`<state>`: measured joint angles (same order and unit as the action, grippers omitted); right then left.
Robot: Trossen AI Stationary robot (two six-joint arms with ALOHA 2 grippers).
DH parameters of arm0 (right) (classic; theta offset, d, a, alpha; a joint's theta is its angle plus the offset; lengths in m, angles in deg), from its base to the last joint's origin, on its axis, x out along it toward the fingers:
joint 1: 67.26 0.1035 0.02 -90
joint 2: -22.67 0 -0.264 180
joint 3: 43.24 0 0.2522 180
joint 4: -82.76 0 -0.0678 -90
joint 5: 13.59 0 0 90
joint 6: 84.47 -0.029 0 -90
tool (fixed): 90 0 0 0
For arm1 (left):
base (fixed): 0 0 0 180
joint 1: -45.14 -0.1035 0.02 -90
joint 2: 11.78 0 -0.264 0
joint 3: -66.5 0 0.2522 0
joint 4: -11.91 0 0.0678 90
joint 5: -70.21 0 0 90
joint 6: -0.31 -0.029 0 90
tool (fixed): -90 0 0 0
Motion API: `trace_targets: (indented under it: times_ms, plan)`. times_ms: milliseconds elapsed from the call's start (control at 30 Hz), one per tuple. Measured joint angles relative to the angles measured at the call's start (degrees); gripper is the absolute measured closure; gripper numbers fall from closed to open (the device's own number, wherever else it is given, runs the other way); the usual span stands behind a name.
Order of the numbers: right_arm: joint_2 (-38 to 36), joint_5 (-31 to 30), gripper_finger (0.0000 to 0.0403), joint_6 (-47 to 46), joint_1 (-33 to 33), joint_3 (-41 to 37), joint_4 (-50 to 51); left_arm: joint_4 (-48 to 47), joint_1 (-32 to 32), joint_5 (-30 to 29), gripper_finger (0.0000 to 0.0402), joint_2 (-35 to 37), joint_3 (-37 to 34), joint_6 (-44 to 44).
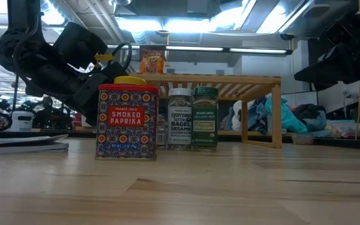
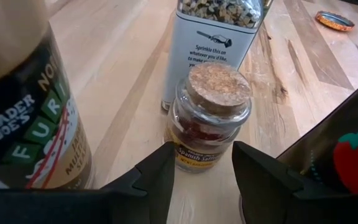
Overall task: Shelf spices
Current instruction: Put the transparent seasoning bottle on the shelf
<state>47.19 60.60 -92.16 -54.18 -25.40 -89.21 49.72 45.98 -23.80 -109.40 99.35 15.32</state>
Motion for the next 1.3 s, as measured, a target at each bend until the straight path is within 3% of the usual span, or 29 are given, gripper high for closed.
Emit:
trace_targets:
  times_ms: [500, 900, 1300]
  plan:
    - [0.0, 0.0, 0.0395, 0.0, 0.0, 0.0, -0.1, 0.7, 0.0, 0.0, 0.0247, 0.0, 0.0, 0.2]
    - [0.0, 0.0, 0.0395, 0.1, 0.0, 0.0, -0.1, 1.7, -0.1, 0.0, 0.0247, 0.0, 0.1, 7.4]
    - [0.0, 0.0, 0.0395, 0.1, 0.0, 0.0, -0.1, 0.7, -2.0, -0.2, 0.0246, 0.0, 4.4, 6.7]
